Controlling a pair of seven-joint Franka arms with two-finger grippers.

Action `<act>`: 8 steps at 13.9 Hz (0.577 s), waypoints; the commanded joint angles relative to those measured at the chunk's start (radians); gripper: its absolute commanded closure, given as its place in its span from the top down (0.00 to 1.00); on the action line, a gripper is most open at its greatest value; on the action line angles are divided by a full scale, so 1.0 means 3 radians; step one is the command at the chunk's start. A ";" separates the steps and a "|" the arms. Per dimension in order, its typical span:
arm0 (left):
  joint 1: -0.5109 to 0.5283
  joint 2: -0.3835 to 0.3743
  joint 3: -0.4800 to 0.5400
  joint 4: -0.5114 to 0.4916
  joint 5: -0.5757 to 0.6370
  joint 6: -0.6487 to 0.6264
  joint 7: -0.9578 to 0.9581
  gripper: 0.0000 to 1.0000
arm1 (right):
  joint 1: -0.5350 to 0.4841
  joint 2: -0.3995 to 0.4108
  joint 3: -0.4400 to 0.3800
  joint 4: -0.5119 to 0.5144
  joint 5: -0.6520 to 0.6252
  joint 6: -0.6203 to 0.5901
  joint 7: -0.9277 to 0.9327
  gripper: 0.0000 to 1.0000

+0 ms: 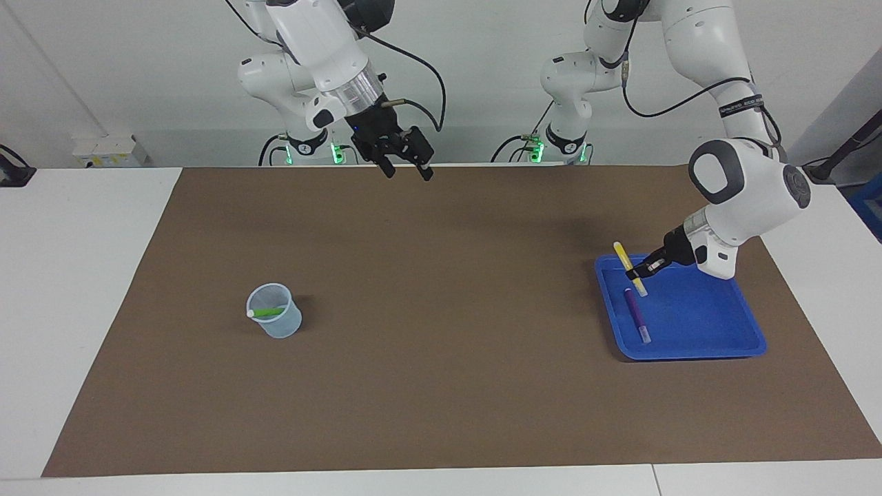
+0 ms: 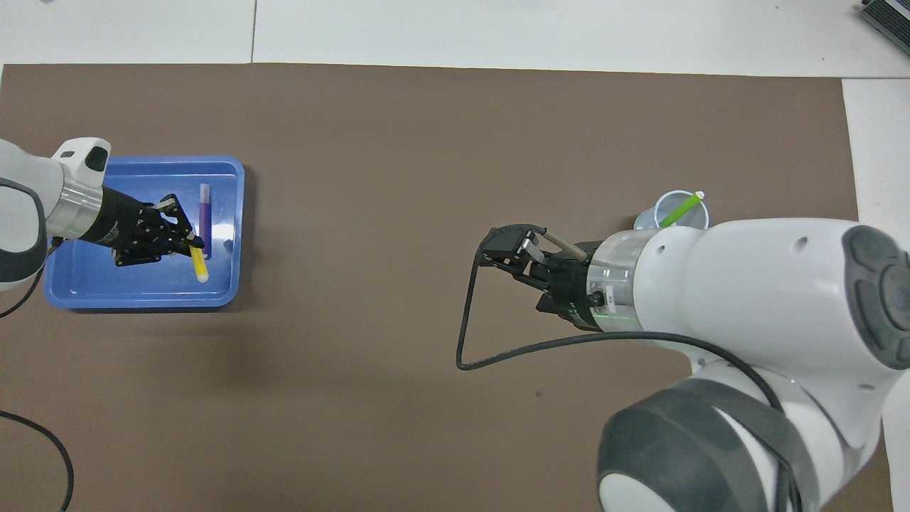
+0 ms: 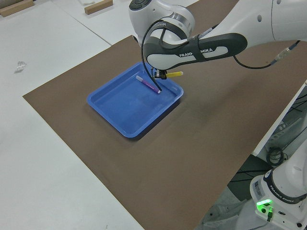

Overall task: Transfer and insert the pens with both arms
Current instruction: 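Withdraw the right gripper from the cup while the left gripper lifts yellow pen, then bring the yellow pen toward the right gripper with the left gripper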

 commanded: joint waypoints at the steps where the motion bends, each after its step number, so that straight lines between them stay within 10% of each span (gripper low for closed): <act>1: -0.0053 -0.0105 0.0017 -0.0015 -0.0261 -0.0172 -0.0412 0.00 | 0.0149 0.0118 -0.0009 -0.0035 0.0057 0.0368 0.0226 1.00; 8: -0.0217 -0.0223 -0.0105 -0.0015 -0.0635 -0.0244 -0.1425 0.00 | 0.0395 0.0501 -0.0009 -0.0029 0.0036 0.1114 0.0242 1.00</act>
